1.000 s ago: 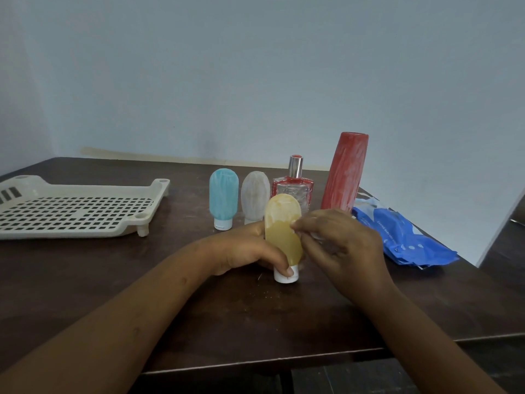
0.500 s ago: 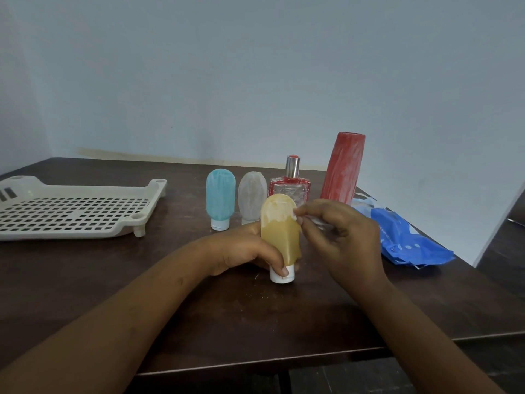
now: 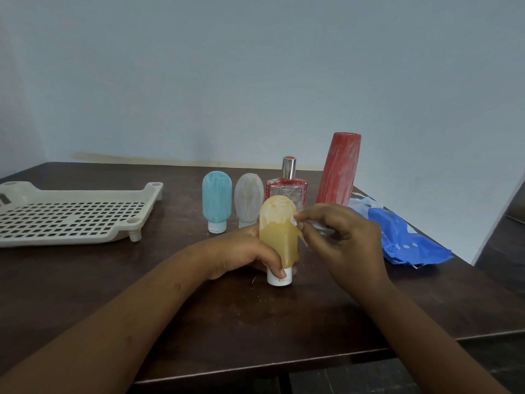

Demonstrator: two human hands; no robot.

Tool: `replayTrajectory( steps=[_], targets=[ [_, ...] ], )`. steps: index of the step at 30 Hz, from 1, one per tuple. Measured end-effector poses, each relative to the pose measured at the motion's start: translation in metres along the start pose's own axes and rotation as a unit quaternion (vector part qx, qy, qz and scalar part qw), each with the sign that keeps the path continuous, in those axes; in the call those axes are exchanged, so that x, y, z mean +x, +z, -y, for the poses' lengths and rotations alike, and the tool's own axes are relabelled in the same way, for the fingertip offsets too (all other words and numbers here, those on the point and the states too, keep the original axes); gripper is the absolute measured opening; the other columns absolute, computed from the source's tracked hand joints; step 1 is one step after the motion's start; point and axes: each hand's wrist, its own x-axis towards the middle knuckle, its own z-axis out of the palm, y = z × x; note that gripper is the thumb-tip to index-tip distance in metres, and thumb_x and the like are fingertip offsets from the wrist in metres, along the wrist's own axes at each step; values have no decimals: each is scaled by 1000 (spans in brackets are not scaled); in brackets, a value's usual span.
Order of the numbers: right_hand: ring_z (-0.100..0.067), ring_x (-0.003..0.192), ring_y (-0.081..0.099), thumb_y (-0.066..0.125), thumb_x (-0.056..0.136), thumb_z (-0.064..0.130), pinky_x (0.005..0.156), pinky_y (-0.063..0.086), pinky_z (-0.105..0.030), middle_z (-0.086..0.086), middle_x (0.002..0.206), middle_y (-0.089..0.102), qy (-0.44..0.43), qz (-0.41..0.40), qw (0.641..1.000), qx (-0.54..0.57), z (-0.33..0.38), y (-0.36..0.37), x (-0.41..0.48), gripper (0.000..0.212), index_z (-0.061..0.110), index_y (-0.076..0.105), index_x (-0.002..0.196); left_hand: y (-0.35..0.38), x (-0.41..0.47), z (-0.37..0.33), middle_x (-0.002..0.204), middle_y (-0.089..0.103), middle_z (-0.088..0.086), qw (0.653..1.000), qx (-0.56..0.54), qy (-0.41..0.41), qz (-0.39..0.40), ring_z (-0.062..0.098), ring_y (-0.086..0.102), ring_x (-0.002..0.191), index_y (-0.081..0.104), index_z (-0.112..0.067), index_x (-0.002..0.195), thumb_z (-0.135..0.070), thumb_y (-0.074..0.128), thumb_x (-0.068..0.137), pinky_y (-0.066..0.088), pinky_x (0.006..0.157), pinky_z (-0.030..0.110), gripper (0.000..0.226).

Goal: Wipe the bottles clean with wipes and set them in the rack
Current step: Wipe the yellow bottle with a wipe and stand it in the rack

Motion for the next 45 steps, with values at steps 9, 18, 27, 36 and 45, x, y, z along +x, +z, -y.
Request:
replayTrajectory(
  steps=[9, 18, 27, 36, 45],
  targets=[
    [11, 92, 58, 66, 83, 16, 78, 44, -6, 14, 93, 64, -15, 0, 1000, -18, 0, 2, 0, 12, 14, 73, 93, 1, 0, -1, 95, 69, 0, 1000, 6, -7, -12, 12, 65, 93, 59, -21, 104, 6, 65, 78, 51, 82, 21, 38],
    [-2, 94, 58, 58, 84, 17, 83, 45, -11, 3, 95, 69, -74, 38, 995, -63, 5, 4, -3, 19, 10, 72, 95, 3, -1, -1, 86, 69, -7, 1000, 23, 2, -15, -1, 66, 79, 61, -21, 95, 2, 65, 81, 50, 72, 11, 27],
    [0, 93, 58, 59, 84, 18, 81, 44, -9, 10, 94, 65, -55, 35, 996, -59, 3, 4, -2, 17, 12, 72, 93, 4, -1, -1, 84, 67, -6, 999, 33, 8, -17, -4, 65, 72, 60, -18, 94, 3, 64, 82, 49, 65, 9, 25],
    [-3, 80, 59, 65, 84, 19, 65, 47, -15, 12, 87, 62, -14, 31, 999, -34, 9, 5, -2, 12, 20, 61, 96, 6, -1, 2, 95, 69, 8, 995, 74, 40, -46, 12, 65, 88, 64, -11, 101, -10, 75, 75, 49, 82, 25, 28],
    [-5, 83, 59, 68, 82, 17, 65, 45, -9, 9, 86, 64, -14, 29, 999, -38, 15, 4, -1, 24, 26, 50, 97, 9, -2, 1, 99, 71, 10, 987, 132, 66, -65, 22, 66, 96, 66, -13, 103, -34, 74, 61, 50, 91, 45, 48]
  ],
)
